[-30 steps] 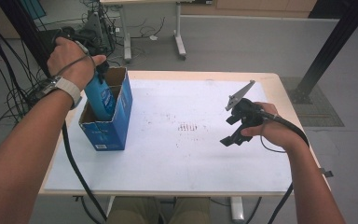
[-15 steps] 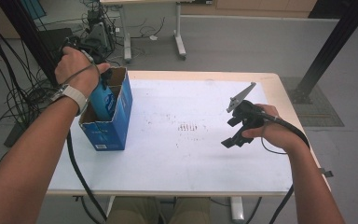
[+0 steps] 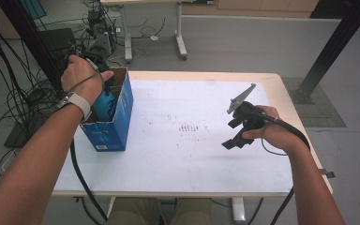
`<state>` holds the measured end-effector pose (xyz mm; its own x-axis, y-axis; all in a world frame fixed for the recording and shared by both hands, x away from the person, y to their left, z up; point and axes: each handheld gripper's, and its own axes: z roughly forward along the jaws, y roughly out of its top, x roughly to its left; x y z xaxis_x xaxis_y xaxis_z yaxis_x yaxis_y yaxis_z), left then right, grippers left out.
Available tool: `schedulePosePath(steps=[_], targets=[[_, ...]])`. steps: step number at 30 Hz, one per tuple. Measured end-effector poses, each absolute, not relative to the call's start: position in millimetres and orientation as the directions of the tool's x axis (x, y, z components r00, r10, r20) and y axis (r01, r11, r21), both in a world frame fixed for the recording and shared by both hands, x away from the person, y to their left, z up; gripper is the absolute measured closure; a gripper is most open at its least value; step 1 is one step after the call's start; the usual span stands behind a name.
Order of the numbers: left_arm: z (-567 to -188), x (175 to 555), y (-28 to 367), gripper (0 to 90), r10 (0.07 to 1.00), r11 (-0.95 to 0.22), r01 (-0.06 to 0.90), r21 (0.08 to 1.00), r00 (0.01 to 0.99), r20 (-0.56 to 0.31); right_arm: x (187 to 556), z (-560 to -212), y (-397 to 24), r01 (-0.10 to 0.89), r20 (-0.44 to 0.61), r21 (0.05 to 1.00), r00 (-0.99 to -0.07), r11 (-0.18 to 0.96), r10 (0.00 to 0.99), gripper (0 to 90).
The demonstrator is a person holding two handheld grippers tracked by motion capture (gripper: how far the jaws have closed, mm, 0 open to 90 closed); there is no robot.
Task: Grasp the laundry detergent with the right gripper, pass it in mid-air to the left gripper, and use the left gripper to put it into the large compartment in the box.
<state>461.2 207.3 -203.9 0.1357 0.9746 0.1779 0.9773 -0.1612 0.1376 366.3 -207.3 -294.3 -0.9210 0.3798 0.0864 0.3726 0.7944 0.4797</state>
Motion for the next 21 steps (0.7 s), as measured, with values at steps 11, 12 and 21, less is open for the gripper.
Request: schedulePosePath(steps=[11,12,21], targets=[[-224.4,463.1,207.9,38.3,0.974,-0.164,0.979,0.121,0.141,0.178,365.6,-295.9,-210.0,0.386,0.095,0.474,-0.916,0.792,0.389,13.2],[-226.1,463.4,208.0,38.3,0.974,-0.164,0.979,0.118,0.142,0.177,365.4,-296.1,-210.2,0.388,0.096,0.471,-0.915,0.792,0.391,13.2],[-238.5,464.9,207.9,38.3,0.972,-0.173,0.979,0.109,0.152,0.179,364.8,-297.2,-211.0,0.394,0.1,0.467,-0.913,0.792,0.395,13.1]])
